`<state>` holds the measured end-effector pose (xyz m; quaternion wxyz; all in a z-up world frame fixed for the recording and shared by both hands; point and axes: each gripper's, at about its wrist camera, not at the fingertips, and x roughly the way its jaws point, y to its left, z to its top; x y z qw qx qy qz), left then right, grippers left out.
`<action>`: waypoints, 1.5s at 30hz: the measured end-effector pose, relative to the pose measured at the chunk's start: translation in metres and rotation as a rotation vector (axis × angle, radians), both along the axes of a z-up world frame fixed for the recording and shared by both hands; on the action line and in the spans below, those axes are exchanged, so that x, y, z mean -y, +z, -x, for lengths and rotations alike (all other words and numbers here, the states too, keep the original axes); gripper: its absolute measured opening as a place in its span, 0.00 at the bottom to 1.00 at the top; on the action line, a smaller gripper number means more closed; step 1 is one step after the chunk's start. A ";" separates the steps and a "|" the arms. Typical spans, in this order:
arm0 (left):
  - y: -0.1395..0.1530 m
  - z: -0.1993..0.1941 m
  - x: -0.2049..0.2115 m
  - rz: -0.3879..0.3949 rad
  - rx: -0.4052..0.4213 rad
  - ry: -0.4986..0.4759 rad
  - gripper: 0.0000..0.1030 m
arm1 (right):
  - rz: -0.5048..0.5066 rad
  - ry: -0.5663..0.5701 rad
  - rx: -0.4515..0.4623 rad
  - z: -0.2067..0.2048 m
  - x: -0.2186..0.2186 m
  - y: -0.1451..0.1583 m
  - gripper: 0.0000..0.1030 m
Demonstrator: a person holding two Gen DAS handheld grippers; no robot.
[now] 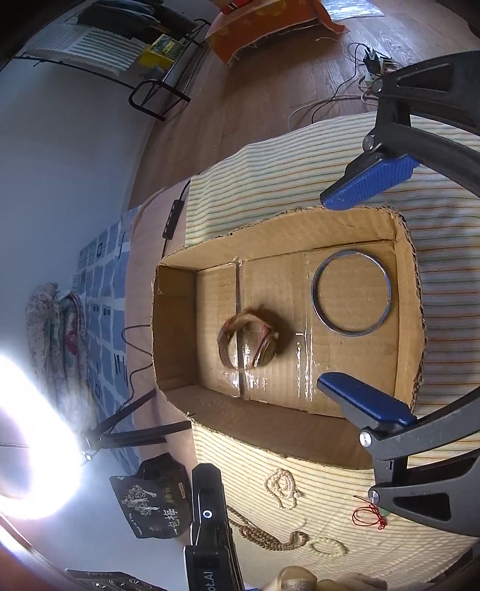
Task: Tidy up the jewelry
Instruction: 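Carry watch and bangle into the cardboard box and open both grippers, then move both grippers back over the bead necklaces on the bed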
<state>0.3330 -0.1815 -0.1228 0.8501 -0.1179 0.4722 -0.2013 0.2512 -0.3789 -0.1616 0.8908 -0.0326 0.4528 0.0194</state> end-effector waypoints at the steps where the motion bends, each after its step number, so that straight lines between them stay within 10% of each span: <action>1: 0.001 0.001 -0.001 -0.004 0.003 0.001 0.32 | 0.000 -0.002 0.003 0.001 -0.001 0.001 0.88; 19: 0.040 0.029 -0.079 -0.092 0.108 0.084 0.32 | -0.055 0.029 0.119 0.023 -0.043 0.047 0.88; 23: 0.044 0.036 -0.113 -0.119 0.127 0.139 0.52 | -0.088 0.063 0.128 0.027 -0.064 0.052 0.88; 45: -0.012 0.031 -0.249 -0.130 -0.076 0.343 0.52 | -0.203 0.163 0.044 0.000 -0.154 0.032 0.88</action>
